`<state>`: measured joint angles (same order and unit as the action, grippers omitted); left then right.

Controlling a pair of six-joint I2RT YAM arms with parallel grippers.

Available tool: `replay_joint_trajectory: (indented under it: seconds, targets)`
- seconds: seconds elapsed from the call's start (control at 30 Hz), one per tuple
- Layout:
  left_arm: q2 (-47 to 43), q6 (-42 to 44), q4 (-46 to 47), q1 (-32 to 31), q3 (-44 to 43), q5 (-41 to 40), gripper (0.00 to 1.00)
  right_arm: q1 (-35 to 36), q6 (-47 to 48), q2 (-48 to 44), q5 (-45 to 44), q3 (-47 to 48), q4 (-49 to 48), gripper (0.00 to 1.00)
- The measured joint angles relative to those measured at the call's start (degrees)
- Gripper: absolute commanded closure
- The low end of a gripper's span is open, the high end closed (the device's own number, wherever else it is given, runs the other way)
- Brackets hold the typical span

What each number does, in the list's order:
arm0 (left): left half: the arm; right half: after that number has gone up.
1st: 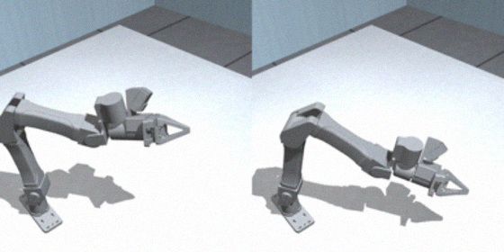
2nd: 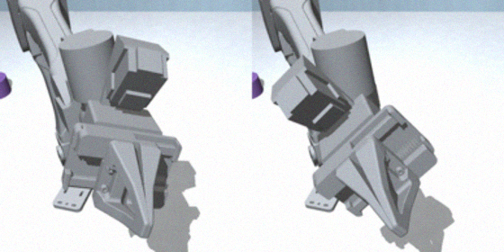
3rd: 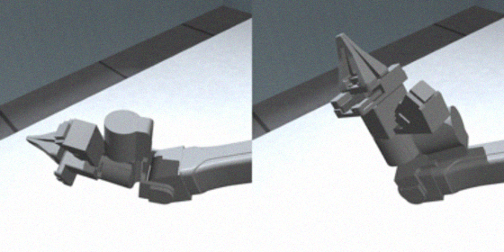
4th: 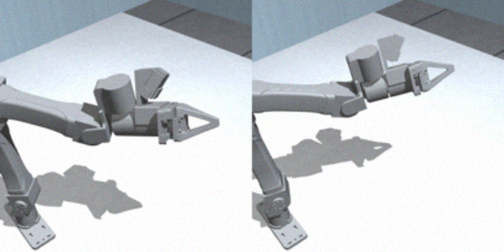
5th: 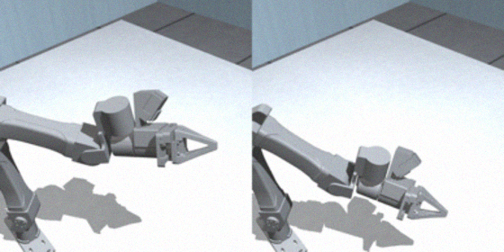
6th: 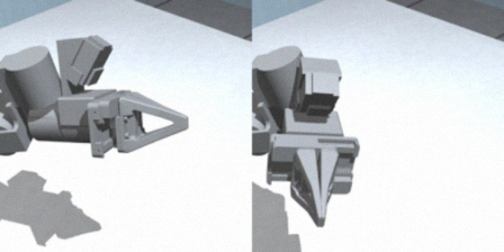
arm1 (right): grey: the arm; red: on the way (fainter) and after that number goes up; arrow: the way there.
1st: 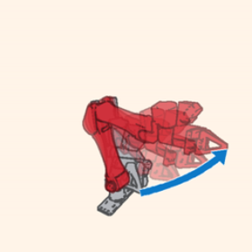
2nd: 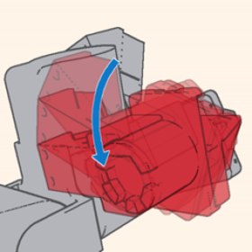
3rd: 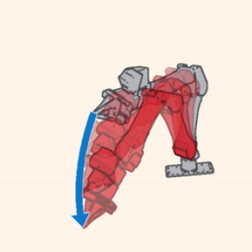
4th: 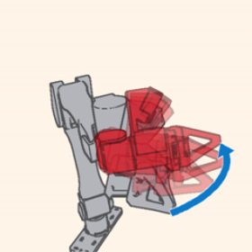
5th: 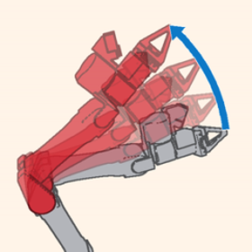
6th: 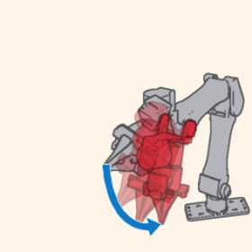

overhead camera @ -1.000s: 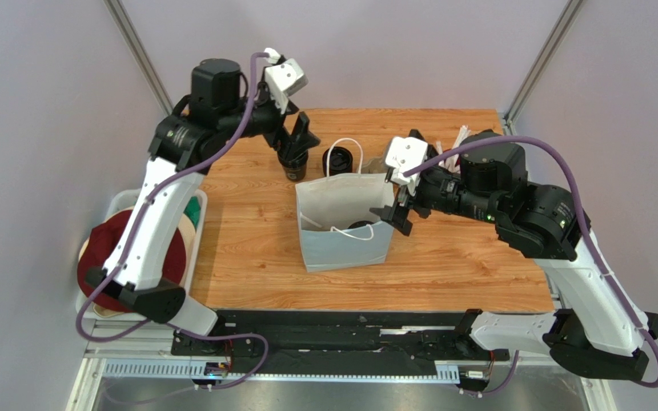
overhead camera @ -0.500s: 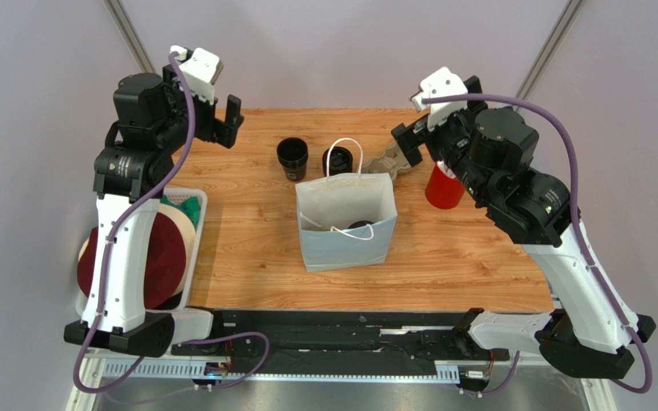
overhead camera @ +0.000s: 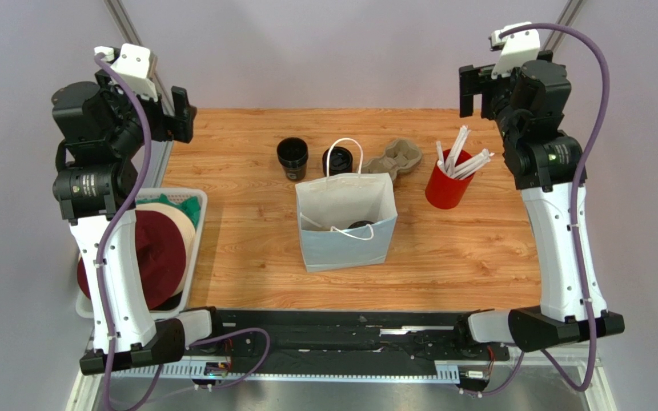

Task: Pack the takeout coffee

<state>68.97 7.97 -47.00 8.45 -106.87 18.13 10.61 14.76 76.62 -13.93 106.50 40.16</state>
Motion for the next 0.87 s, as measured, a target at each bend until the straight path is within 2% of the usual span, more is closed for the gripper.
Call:
replay_joint_trajectory:
  seconds: [0.33,0.87]
  targets:
    - [-3.3,-1.1,0.4,2.2,0.7,3.4,0.01,-0.3,-2.3,-7.6,5.3,1.1,2.7,0.01]
    - [-4.6,-1.7,0.8,2.2,1.9,4.3,0.01,-0.3,-3.9,-7.7,8.6,2.8,5.9,0.01]
